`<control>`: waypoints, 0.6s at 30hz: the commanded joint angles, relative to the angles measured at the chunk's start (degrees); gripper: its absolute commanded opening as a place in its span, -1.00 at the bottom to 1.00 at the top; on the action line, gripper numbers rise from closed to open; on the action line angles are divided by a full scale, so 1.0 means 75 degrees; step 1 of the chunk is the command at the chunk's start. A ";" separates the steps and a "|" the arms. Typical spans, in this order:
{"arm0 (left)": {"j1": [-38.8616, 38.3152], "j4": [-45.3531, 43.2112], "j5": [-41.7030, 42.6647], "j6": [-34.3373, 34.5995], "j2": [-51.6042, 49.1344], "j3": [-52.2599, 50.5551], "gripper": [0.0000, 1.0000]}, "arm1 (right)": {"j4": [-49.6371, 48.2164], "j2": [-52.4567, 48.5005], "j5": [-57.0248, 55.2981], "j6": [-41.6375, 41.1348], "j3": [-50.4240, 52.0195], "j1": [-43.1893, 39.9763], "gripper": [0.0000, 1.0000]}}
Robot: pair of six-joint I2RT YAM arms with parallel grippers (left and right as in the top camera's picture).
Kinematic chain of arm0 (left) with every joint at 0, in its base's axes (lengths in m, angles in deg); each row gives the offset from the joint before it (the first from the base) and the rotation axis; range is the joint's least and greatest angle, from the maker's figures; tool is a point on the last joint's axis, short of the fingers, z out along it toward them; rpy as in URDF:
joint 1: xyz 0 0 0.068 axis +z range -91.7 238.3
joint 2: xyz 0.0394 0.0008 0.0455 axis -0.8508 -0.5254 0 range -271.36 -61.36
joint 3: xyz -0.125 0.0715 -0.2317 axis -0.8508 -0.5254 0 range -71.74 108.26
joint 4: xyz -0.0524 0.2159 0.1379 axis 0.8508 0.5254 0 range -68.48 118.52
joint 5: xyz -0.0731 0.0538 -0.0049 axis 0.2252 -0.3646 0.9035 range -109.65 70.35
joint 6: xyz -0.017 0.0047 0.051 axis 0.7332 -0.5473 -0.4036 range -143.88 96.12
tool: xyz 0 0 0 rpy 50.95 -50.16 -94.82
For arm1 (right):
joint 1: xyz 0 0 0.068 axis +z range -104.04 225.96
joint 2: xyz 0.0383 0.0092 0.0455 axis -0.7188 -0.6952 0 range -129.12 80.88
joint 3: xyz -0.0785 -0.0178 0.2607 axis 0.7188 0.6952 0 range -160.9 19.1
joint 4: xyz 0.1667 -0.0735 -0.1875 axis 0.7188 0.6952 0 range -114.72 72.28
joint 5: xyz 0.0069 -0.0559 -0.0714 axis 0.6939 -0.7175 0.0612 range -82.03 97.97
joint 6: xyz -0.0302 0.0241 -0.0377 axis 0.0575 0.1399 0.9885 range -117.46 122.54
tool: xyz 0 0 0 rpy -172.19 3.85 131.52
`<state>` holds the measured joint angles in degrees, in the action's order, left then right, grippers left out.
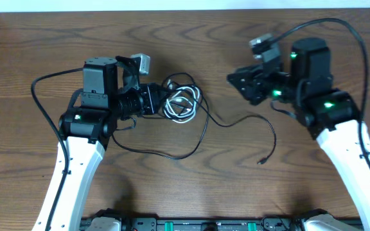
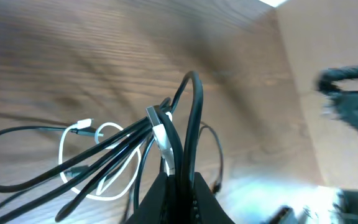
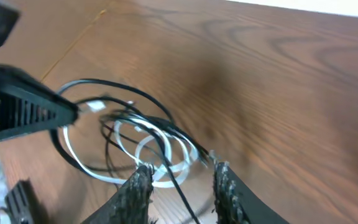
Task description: Untangle cables
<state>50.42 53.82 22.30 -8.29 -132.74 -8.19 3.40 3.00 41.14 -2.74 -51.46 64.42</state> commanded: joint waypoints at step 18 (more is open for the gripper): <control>0.0029 -0.0565 0.2101 0.3759 -0.0015 0.0058 -0.85 | -0.1055 -0.0968 0.0504 0.2180 -0.0090 0.1655 -0.17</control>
<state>50.42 50.71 31.92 15.54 -132.74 -8.19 -4.51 -3.65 44.26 9.94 -51.46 75.80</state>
